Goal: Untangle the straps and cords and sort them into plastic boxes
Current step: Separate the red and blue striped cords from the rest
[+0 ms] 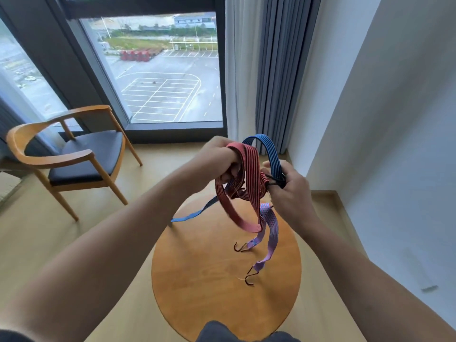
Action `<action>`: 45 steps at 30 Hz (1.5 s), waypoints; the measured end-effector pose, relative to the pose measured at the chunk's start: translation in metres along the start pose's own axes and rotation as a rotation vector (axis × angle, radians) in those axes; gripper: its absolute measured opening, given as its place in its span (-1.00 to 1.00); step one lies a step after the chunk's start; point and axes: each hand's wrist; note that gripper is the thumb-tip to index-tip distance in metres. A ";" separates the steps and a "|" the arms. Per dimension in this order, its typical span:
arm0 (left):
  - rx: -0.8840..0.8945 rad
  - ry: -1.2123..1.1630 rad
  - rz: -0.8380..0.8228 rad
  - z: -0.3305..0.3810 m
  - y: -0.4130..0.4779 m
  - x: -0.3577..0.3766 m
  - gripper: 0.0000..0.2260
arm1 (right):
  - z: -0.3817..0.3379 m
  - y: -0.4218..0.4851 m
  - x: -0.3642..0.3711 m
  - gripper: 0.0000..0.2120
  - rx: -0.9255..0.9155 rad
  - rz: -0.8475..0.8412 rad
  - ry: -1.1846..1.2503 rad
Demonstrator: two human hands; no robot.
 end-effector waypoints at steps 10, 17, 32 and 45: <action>0.110 -0.066 0.008 0.053 0.009 -0.023 -0.85 | -0.030 0.017 -0.003 -0.90 -0.019 -0.092 -0.002; -0.093 0.077 0.114 -0.020 -0.005 -0.041 -0.66 | 0.001 0.016 0.014 -0.75 0.173 -0.300 -0.037; -0.339 -0.064 0.183 -0.123 -0.054 -0.041 -0.81 | 0.068 -0.008 0.069 -0.65 0.417 -0.602 -0.327; -0.380 -0.286 0.363 -0.128 -0.051 -0.048 -0.94 | 0.079 -0.001 0.069 -0.76 0.575 -0.654 -0.023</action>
Point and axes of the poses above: each hand's wrist, its own y-axis towards the middle knuckle, its own x-axis out of the palm, z = x × y, and after that the axes turned 10 degrees about x, right-handed
